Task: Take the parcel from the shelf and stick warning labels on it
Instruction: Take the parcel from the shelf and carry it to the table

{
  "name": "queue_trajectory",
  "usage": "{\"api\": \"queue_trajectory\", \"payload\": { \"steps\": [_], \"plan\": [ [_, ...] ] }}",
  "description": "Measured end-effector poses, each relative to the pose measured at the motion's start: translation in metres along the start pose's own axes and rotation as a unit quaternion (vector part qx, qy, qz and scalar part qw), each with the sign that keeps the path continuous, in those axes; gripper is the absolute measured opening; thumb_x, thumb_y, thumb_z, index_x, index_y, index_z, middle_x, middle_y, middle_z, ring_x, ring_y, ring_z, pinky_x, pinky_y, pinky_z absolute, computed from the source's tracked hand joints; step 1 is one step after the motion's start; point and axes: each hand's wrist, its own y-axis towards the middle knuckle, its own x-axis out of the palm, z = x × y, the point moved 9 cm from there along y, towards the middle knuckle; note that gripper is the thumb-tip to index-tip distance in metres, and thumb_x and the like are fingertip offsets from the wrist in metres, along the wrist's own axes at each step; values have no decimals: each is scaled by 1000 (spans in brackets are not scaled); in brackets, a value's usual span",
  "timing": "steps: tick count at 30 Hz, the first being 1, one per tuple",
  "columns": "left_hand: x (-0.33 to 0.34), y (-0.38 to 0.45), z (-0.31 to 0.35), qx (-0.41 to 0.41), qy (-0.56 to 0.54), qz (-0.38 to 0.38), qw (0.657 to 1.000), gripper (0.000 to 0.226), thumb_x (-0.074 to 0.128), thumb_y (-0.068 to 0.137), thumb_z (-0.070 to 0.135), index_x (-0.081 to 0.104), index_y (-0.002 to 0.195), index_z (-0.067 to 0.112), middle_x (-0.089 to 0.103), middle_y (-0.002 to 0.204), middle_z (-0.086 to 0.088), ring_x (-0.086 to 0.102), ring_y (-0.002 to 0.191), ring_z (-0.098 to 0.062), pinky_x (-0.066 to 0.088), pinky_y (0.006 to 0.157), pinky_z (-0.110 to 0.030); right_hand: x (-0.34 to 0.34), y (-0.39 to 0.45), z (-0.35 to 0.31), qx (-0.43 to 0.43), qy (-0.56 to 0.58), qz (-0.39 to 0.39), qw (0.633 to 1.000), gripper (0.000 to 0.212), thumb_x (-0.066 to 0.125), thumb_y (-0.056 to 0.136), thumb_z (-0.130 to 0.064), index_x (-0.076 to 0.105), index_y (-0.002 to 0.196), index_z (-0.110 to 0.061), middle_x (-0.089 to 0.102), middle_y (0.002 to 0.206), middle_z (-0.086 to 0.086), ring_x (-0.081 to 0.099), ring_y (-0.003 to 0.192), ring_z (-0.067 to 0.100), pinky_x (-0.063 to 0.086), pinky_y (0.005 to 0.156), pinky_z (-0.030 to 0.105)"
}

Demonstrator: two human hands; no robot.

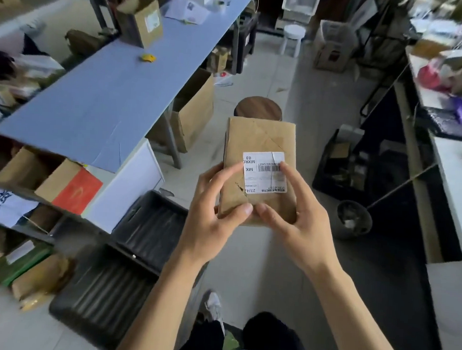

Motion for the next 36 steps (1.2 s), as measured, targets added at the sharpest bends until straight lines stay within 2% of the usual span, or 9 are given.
{"api": "queue_trajectory", "payload": {
  "steps": [3, 5, 12, 17, 21, 23, 27, 32, 36],
  "plan": [
    [0, 52, -9, -3, 5, -10, 1000, 61, 68, 80, 15, 53, 137, 29, 46, 142, 4, 40, 137, -1, 36, 99, -2, 3, 51, 3, -4, -16, 3, 1000, 76, 72, 80, -47, 34, 146, -42, 39, 152, -21, 36, 138, -6, 38, 113, 29],
    [4, 92, -19, -5, 4, -14, 1000, 60, 68, 81, 14, 53, 137, 30, 46, 142, 5, 40, 138, -2, 37, 100, -3, 3, 92, 12, -1, -18, 7, 1000, 76, 70, 80, -50, 33, 146, -43, 39, 153, -20, 38, 138, -4, 40, 112, 31],
    [37, 252, -71, -31, 8, -18, 999, 61, 68, 81, 18, 51, 138, 33, 47, 141, 4, 42, 136, -1, 44, 89, -1, -4, 252, 68, 2, 3, 0, 1000, 76, 71, 80, -50, 32, 145, -46, 37, 154, -19, 32, 142, -3, 37, 115, 37],
    [47, 359, -83, -38, 30, 41, 998, 62, 68, 79, 19, 52, 137, 34, 47, 140, 7, 43, 135, 0, 43, 109, -23, -9, 376, 86, -16, 5, -39, 999, 75, 71, 82, -48, 31, 145, -46, 38, 155, -15, 29, 145, 3, 37, 115, 40],
    [37, 427, -96, -54, 26, 83, 995, 63, 68, 80, 16, 51, 138, 33, 46, 144, 6, 41, 139, -7, 44, 112, -37, 4, 461, 87, -27, 4, -80, 996, 75, 69, 80, -51, 30, 144, -50, 43, 151, -13, 46, 130, 8, 43, 108, 45],
    [23, 454, -106, -62, 25, 110, 992, 63, 67, 80, 16, 51, 139, 32, 47, 145, 5, 41, 141, -10, 43, 113, -43, 20, 499, 84, -37, 10, -109, 993, 74, 69, 81, -50, 30, 144, -49, 42, 152, -13, 45, 134, 12, 43, 108, 44],
    [-21, 505, -128, -82, 37, 176, 980, 62, 68, 80, 17, 51, 137, 36, 46, 143, 9, 42, 139, -8, 41, 114, -43, 70, 574, 71, -64, 28, -167, 983, 74, 71, 82, -45, 33, 145, -45, 40, 153, -11, 34, 142, 4, 37, 114, 39],
    [-90, 566, -170, -106, 21, 249, 962, 62, 67, 80, 14, 53, 134, 40, 46, 140, 12, 44, 137, -4, 47, 109, -40, 151, 666, 47, -93, 34, -223, 970, 72, 71, 81, -45, 35, 143, -47, 42, 151, -16, 37, 141, 3, 40, 112, 37],
    [-155, 616, -195, -116, 34, 281, 952, 62, 68, 82, 14, 52, 135, 40, 46, 140, 13, 43, 136, -2, 49, 107, -39, 216, 730, 16, -112, 52, -261, 957, 70, 72, 82, -38, 37, 142, -45, 46, 146, -20, 44, 132, -1, 42, 107, 24]
  ]
}}
